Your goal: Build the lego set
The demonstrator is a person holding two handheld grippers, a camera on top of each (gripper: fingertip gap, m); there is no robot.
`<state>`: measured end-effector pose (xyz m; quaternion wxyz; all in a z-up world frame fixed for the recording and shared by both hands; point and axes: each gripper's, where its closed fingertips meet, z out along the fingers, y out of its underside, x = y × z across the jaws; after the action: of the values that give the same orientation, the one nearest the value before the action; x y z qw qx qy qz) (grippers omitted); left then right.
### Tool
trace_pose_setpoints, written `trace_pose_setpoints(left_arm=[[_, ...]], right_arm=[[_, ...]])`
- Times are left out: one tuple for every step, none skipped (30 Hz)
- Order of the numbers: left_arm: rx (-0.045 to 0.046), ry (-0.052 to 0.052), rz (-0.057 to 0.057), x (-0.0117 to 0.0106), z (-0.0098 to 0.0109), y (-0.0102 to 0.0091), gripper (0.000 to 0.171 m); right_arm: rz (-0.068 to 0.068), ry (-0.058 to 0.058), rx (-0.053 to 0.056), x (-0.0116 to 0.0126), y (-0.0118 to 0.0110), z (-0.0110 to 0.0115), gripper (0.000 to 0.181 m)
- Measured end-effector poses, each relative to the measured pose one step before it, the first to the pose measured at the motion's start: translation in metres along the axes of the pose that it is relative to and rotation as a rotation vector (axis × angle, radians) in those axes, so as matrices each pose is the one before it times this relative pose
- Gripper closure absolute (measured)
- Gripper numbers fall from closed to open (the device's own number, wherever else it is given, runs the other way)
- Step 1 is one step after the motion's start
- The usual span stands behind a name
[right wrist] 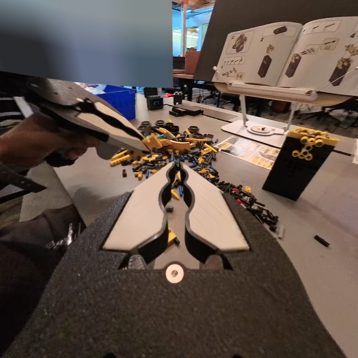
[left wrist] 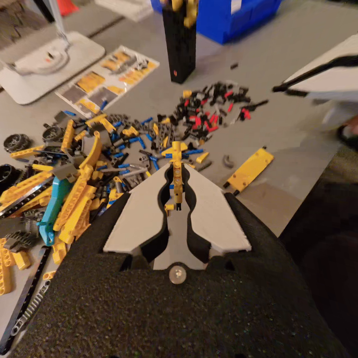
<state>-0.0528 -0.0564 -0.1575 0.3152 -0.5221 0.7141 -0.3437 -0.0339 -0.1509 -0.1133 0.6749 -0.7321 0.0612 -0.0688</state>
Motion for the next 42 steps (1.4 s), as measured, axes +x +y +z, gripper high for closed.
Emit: trace_pose_setpoints(left_arm=[[-0.04263, -0.0182, 0.0239, -0.00196, 0.00546, 0.00770, 0.165], [-0.05067, -0.0171, 0.0271, -0.00171, 0.00525, 0.00793, 0.165], [-0.04579, -0.0130, 0.0243, -0.00095, 0.00451, 0.00640, 0.165], [-0.02890, -0.0132, 0.0196, -0.00117, 0.00336, 0.00368, 0.165], [-0.02339, -0.0071, 0.0143, -0.00057, 0.00294, 0.00273, 0.165], [-0.02109, -0.0061, 0.0091, -0.00073, 0.00278, 0.00209, 0.165], [-0.00337, -0.0125, 0.0044, -0.00194, 0.00188, -0.00020, 0.165], [0.00123, -0.0050, 0.0002, -0.00102, 0.00142, -0.00090, 0.165], [-0.00133, 0.0043, -0.0041, 0.00016, 0.00110, -0.00083, 0.164], [0.00068, 0.0075, -0.0082, 0.00030, 0.00066, -0.00104, 0.164], [-0.00055, 0.0110, -0.0072, 0.00087, 0.00056, -0.00078, 0.163], [-0.00377, 0.0095, -0.0043, 0.00068, 0.00047, 0.00003, 0.161], [-0.00544, 0.0066, -0.0036, 0.00035, 0.00035, 0.00065, 0.158], [-0.00421, 0.0037, -0.0044, -0.00007, 0.00015, 0.00081, 0.157], [-0.00339, 0.0029, -0.0042, 0.00004, -0.00027, 0.00100, 0.154], [-0.00396, -0.0006, -0.0049, -0.00026, -0.00101, 0.00076, 0.148], [0.00192, -0.0066, -0.0044, -0.00067, -0.00214, -0.00045, 0.142], [0.01204, -0.0042, 0.0009, 0.00040, -0.00316, -0.00226, 0.137], [0.01934, 0.0026, 0.0069, 0.00216, -0.00388, -0.00387, 0.133], [0.02438, 0.0135, 0.0133, 0.00456, -0.00388, -0.00498, 0.131], [0.02056, 0.0315, 0.0178, 0.00804, -0.00316, -0.00456, 0.131], [0.01295, 0.0424, 0.0141, 0.01006, -0.00174, -0.00390, 0.130], [0.00726, 0.0466, 0.0048, 0.01090, -0.00012, -0.00331, 0.130], [0.00417, 0.0565, -0.0009, 0.01217, 0.00152, -0.00277, 0.130], [0.00555, 0.0674, -0.0008, 0.01373, 0.00307, -0.00256, 0.130], [0.00565, 0.0670, 0.0042, 0.01342, 0.00447, -0.00193, 0.129], [-0.00078, 0.0545, 0.0102, 0.01115, 0.00592, -0.00063, 0.129], [-0.00923, 0.0389, 0.0177, 0.00862, 0.00649, 0.00083, 0.128], [-0.01577, 0.0172, 0.0229, 0.00547, 0.00653, 0.00146, 0.126], [-0.01267, 0.0028, 0.0310, 0.00340, 0.00582, 0.00068, 0.126], [-0.00922, -0.0056, 0.0363, 0.00200, 0.00481, -0.00009, 0.125], [-0.00549, -0.0110, 0.0362, 0.00089, 0.00387, -0.00082, 0.125], [-0.00073, -0.0149, 0.0322, -0.00031, 0.00314, -0.00174, 0.125], [-0.00340, -0.0143, 0.0215, -0.00120, 0.00276, -0.00113, 0.125], [-0.00697, 0.0019, 0.0132, 0.00024, 0.00257, -0.00067, 0.125], [-0.00508, 0.0132, 0.0062, 0.00129, 0.00241, -0.00049, 0.125], [-0.00075, 0.0097, 0.0015, 0.00032, 0.00203, -0.00098, 0.125], [-0.00003, 0.0107, 0.0006, 0.00034, 0.00170, -0.00066, 0.126], [-0.00233, 0.0116, -0.0008, 0.00049, 0.00153, -0.00004, 0.126], [-0.00300, 0.0084, -0.0015, 0.00023, 0.00135, 0.00031, 0.126], [-0.00542, 0.0058, -0.0016, 0.00010, 0.00134, 0.00089, 0.128], [-0.00742, 0.0086, 0.0000, 0.00108, 0.00114, 0.00129, 0.131]], right_arm=[[0.0052, -0.0379, -0.0029, -0.00257, 0.00170, -0.00218, 0.178], [0.0066, -0.0051, -0.0018, 0.00182, 0.00234, -0.00326, 0.178], [0.0025, 0.0065, -0.0087, 0.00354, 0.00370, -0.00385, 0.178], [0.0015, 0.0136, -0.0158, 0.00477, 0.00428, -0.00405, 0.178], [-0.0009, 0.0226, -0.0102, 0.00585, 0.00289, -0.00495, 0.178], [-0.0029, 0.0197, 0.0001, 0.00534, 0.00061, -0.00514, 0.178], [-0.0016, 0.0170, -0.0014, 0.00492, 0.00084, -0.00447, 0.178], [-0.0003, 0.0143, -0.0067, 0.00439, 0.00161, -0.00328, 0.178], [-0.0022, 0.0067, -0.0077, 0.00279, 0.00140, -0.00207, 0.178], [-0.0031, -0.0057, -0.0131, 0.00016, 0.00204, -0.00093, 0.178], [-0.0041, -0.0165, -0.0267, -0.00201, 0.00418, 0.00031, 0.178], [-0.0080, -0.0208, -0.0434, -0.00311, 0.00719, 0.00151, 0.178], [-0.0124, -0.0175, -0.0548, -0.00285, 0.00958, 0.00239, 0.177], [-0.0156, -0.0103, -0.0541, -0.00214, 0.01000, 0.00262, 0.177], [-0.0164, -0.0121, -0.0437, -0.00294, 0.00818, 0.00259, 0.177], [-0.0136, -0.0193, -0.0320, -0.00410, 0.00580, 0.00208, 0.177], [-0.0080, -0.0252, -0.0262, -0.00486, 0.00466, 0.00178, 0.177], [-0.0035, -0.0298, -0.0266, -0.00512, 0.00482, 0.00164, 0.177], [-0.0022, -0.0241, -0.0297, -0.00371, 0.00559, 0.00155, 0.177], [-0.0039, -0.0124, -0.0316, -0.00148, 0.00593, 0.00138, 0.177], [-0.0055, -0.0103, -0.0317, -0.00081, 0.00590, 0.00112, 0.177], [-0.0030, -0.0163, -0.0281, -0.00116, 0.00486, 0.00082, 0.177], [0.0025, -0.0232, -0.0168, -0.00184, 0.00257, 0.00013, 0.177], [0.0030, -0.0257, -0.0078, -0.00199, 0.00059, -0.00036, 0.177], [-0.0002, -0.0184, -0.0083, -0.00082, 0.00054, 0.00010, 0.177], [-0.0013, -0.0125, -0.0091, 0.00012, 0.00062, 0.00074, 0.177], [0.0004, -0.0143, -0.0108, -0.00032, 0.00056, 0.00064, 0.177], [0.0039, -0.0203, -0.0139, -0.00125, 0.00051, 0.00064, 0.177], [0.0008, -0.0238, -0.0163, -0.00188, 0.00069, 0.00059, 0.177], [-0.0040, -0.0168, -0.0137, -0.00108, 0.00044, 0.00029, 0.177], [-0.0053, -0.0098, -0.0114, -0.00006, 0.00013, -0.00007, 0.177], [-0.0094, -0.0095, -0.0130, 0.00003, 0.00014, -0.00008, 0.177], [-0.0143, -0.0065, -0.0144, -0.00007, 0.00030, -0.00007, 0.177], [-0.0169, -0.0031, -0.0163, -0.00002, 0.00008, 0.00005, 0.177], [-0.0181, 0.0000, -0.0175, 0.00006, 0.00010, 0.00008, 0.177], [-0.0189, 0.0023, -0.0175, -0.00003, 0.00014, 0.00011, 0.177], [-0.0196, 0.0036, -0.0162, 0.00010, 0.00010, 0.00010, 0.177], [-0.0195, 0.0040, -0.0138, 0.00002, 0.00012, 0.00011, 0.177], [-0.0166, 0.0036, -0.0100, -0.00003, 0.00002, 0.00004, 0.177], [-0.0120, 0.0032, -0.0062, 0.00027, 0.00009, -0.00002, 0.177], [-0.0075, 0.0059, -0.0032, 0.00085, -0.00002, -0.00010, 0.176], [-0.0051, 0.0091, -0.0017, 0.00142, 0.00013, -0.00032, 0.173]])
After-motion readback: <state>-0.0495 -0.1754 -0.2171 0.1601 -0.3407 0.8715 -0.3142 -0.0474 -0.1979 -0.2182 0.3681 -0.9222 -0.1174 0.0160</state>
